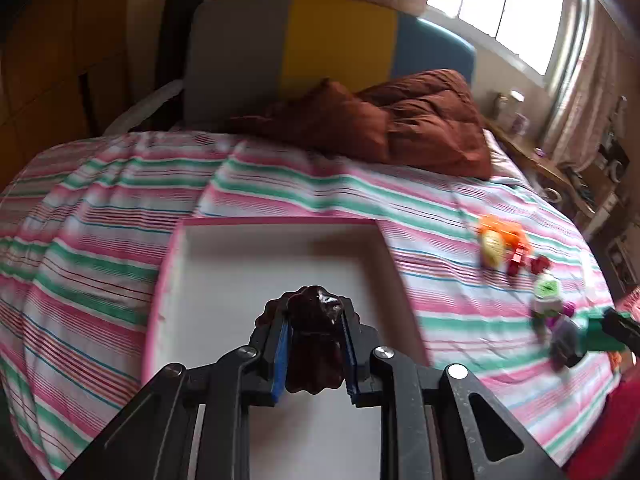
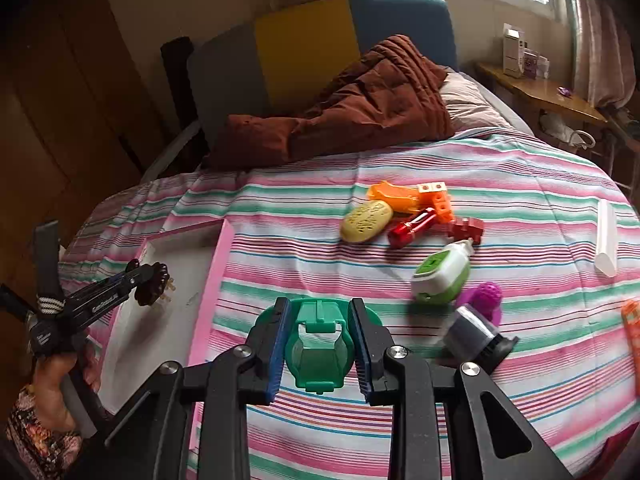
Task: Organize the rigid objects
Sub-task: 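Carry the brown toy over the tray with the left tool while the right tool lifts the green toy, then release the brown toy in the tray with the left tool while the right tool sets the green toy down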
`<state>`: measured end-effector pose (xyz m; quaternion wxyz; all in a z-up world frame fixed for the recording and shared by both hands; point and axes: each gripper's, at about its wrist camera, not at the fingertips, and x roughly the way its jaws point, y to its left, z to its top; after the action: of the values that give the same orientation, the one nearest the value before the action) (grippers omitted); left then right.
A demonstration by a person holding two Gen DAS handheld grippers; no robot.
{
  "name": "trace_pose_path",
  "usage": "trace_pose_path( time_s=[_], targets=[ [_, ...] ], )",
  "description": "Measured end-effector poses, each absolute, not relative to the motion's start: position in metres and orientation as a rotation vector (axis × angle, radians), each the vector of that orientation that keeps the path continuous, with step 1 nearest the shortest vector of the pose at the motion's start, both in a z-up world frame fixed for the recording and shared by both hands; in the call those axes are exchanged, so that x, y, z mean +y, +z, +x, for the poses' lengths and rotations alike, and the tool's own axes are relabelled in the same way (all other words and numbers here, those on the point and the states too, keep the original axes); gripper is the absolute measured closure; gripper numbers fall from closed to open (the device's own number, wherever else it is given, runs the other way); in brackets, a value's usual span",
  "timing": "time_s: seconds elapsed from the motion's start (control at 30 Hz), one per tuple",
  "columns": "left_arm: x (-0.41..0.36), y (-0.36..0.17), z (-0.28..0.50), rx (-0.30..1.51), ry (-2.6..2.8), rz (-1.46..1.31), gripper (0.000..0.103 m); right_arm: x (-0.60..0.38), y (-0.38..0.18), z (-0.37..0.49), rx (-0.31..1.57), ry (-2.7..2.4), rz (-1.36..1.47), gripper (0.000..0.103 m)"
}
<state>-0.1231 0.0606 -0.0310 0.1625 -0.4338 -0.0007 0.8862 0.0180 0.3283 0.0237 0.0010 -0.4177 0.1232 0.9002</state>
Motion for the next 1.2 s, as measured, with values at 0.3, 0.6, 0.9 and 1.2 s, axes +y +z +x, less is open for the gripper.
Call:
trace_pose_path(
  time_s=[0.3, 0.6, 0.9, 1.2],
  targets=[
    [0.026, -0.047, -0.184, -0.051, 2.572, -1.301, 0.082, 0.28, 0.018, -0.001, 0.386, 2.875, -1.388, 0.074],
    [0.015, -0.017, -0.187, -0.059, 2.639, -1.199, 0.064, 0.26, 0.011, -0.011, 0.368, 2.883, -1.44, 0.074],
    [-0.005, -0.014, -0.131, -0.146, 2.648, -1.239, 0.063, 0.23, 0.004, -0.038, 0.448, 2.942, -1.486, 0.074],
    [0.005, -0.04, -0.084, -0.055, 2.635, -1.339, 0.063, 0.181, -0.005, -0.093, 0.376, 3.024, -1.553, 0.074]
  ],
)
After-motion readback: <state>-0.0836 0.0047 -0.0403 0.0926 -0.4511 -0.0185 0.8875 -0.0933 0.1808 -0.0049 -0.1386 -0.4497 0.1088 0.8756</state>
